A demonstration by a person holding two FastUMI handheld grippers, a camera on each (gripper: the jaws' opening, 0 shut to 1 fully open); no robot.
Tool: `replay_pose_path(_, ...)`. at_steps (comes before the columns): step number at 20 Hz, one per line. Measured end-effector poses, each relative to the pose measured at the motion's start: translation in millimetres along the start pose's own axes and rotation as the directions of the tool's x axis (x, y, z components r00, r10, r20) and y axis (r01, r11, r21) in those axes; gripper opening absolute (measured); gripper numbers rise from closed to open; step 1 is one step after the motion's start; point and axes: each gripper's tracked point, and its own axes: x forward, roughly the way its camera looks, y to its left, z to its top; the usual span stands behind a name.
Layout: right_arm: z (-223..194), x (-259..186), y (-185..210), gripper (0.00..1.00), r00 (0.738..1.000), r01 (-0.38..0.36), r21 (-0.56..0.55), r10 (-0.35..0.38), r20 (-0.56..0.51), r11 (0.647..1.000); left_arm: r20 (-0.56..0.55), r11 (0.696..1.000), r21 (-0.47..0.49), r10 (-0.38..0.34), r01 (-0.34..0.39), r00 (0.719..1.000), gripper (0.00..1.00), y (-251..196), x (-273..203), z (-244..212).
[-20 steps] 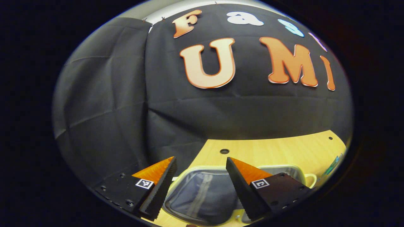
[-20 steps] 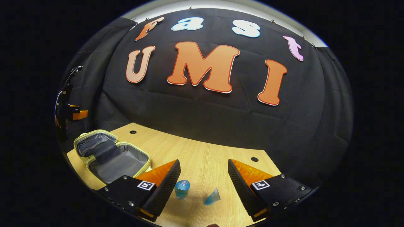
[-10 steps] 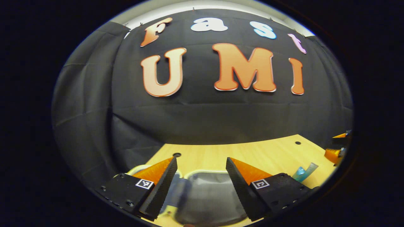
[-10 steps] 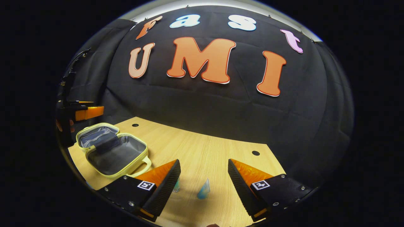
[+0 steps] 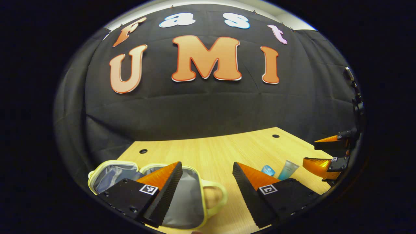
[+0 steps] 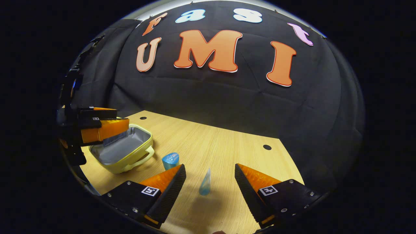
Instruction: First open the suitcase, pack the skin care products into it, and then close the suitcase.
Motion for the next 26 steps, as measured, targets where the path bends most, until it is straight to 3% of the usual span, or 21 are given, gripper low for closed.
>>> replay_pose_path(11, -43.0, 0.4, -11.7, 0.96, 0.998, -0.04, -0.025, 0.039, -0.05, 0.999, -0.098, 0.983, 0.039, -0.173, 0.178, 0.98, 0.97, -105.7, 32.5, -82.5)
replay_pose_path(19, -67.9, 25.0, -7.6, 0.96, 0.995, -0.04, -0.008, 0.039, -0.088, 0.999, -0.153, 0.971, 0.009, -0.235, 0.239, 0.96, 0.97, -128.7, 76.4, -125.5)
replay_pose_path(24, -89.1, 48.4, 0.2, 0.95, 0.989, -0.052, 0.017, 0.054, -0.136, 0.999, -0.21, 0.964, -0.007, -0.262, 0.266, 0.942, 0.82, -138.9, 94.7, -145.8)
replay_pose_path(26, -95.9, 56.7, 4.3, 0.92, 0.987, -0.059, 0.041, 0.065, -0.149, 0.997, -0.221, 0.959, -0.007, -0.277, 0.283, 0.935, 0.62, -144.0, 97.0, -145.8)
